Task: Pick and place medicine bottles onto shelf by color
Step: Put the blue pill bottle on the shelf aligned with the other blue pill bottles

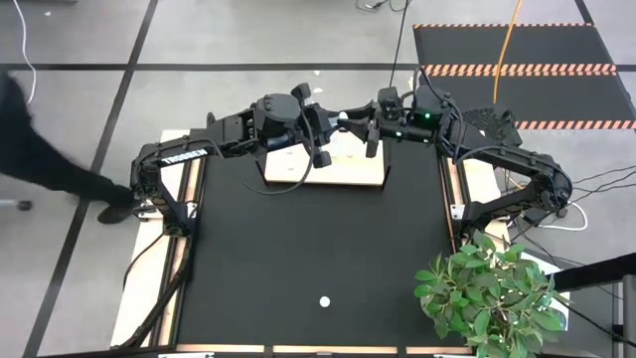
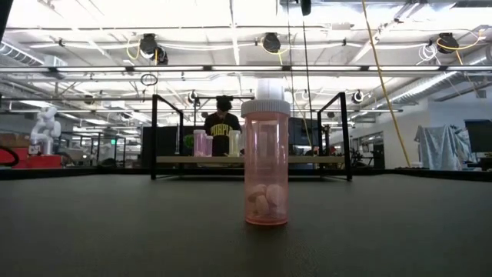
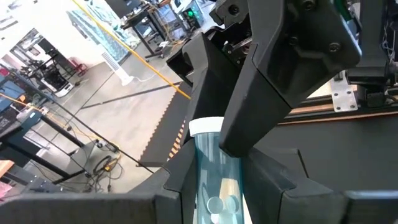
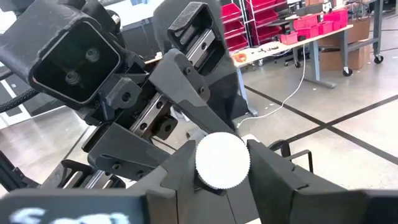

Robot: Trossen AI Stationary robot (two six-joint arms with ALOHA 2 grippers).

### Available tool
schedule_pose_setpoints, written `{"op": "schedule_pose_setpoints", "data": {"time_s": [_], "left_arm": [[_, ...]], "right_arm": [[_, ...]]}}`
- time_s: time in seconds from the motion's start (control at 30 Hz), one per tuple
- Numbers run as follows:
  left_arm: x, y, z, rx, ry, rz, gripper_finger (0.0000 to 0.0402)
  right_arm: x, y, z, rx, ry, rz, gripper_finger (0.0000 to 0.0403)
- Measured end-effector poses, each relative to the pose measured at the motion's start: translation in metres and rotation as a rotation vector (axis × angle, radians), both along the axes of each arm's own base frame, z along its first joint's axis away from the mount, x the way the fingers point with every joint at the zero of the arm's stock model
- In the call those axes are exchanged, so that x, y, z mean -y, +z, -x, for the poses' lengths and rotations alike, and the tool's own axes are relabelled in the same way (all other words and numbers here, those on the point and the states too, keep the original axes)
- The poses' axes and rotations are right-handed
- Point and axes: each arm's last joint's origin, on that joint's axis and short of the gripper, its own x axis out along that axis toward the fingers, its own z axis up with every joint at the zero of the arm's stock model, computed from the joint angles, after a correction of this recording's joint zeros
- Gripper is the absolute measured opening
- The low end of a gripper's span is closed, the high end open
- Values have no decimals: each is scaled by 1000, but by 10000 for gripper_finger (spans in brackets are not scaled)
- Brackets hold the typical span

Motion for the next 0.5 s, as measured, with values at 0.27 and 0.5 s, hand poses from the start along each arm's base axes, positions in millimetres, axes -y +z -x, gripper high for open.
{"op": "schedule_pose_setpoints", "data": {"time_s": [0.27, 0.5], "left_arm": [[1, 0, 0, 30, 8, 60, 182], [1, -1, 0, 24, 14, 54, 299]], "right_arm": [[0, 0, 0, 1, 0, 5, 119], [1, 0, 0, -8, -27, 66, 119]]}}
